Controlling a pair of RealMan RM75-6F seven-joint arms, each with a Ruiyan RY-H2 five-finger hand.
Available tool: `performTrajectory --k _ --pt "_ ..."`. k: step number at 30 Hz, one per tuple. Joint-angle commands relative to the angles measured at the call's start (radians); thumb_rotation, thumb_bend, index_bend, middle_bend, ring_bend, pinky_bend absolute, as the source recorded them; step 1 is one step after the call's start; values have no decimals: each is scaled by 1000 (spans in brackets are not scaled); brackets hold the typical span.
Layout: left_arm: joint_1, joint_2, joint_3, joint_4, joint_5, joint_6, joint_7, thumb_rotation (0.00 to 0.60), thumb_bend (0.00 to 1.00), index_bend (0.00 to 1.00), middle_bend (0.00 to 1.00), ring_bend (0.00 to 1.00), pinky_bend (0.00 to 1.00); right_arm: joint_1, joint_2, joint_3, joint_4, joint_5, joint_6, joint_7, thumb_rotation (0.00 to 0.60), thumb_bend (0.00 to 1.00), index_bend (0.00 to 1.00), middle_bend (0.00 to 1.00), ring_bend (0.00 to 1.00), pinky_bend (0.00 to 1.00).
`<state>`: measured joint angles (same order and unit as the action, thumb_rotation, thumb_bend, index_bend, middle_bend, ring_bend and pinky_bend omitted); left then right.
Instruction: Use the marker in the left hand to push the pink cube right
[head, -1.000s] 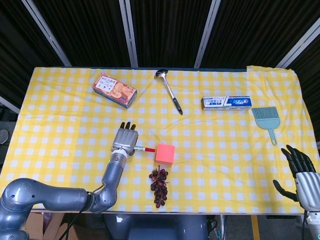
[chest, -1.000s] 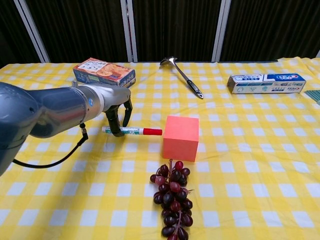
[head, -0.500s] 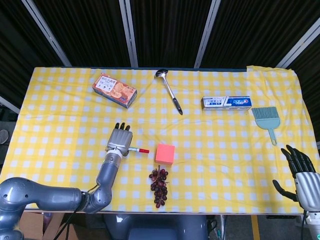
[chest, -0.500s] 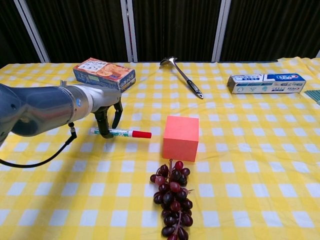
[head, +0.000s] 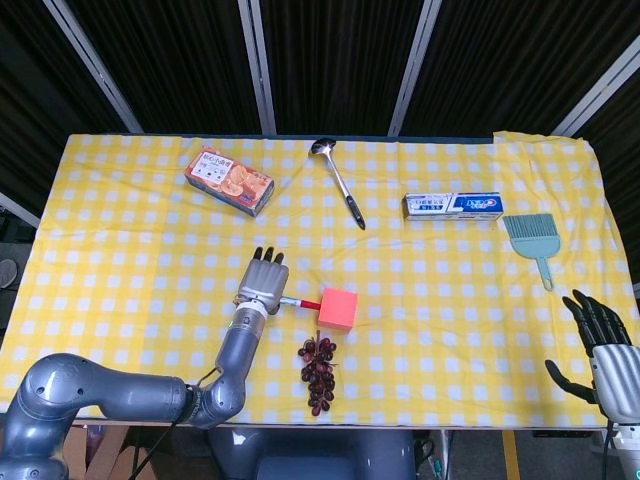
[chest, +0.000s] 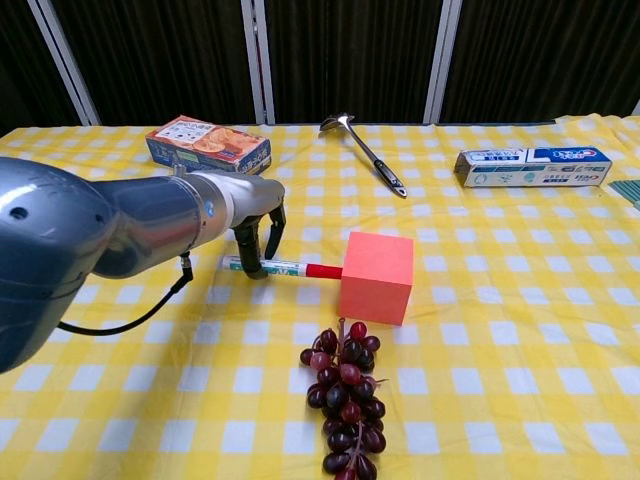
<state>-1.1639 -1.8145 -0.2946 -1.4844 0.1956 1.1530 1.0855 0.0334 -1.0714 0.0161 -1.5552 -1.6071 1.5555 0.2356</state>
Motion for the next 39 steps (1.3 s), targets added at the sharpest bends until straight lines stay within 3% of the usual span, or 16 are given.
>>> performTrajectory --k 1,26,39 --pt "-16 -16 -10 13 -6 -4 10 600 497 618 112 0 13 0 0 1 0 2 1 2 600 343 0 0 0 87" --pt "-163 -177 -110 139 -40 -37 58 600 497 620 112 0 13 0 6 5 5 3 6 39 600 343 0 0 0 87" --pt "-125 -134 -85 106 -50 -1 68 600 498 620 112 0 13 -3 7 6 9 6 10 48 600 343 0 0 0 87"
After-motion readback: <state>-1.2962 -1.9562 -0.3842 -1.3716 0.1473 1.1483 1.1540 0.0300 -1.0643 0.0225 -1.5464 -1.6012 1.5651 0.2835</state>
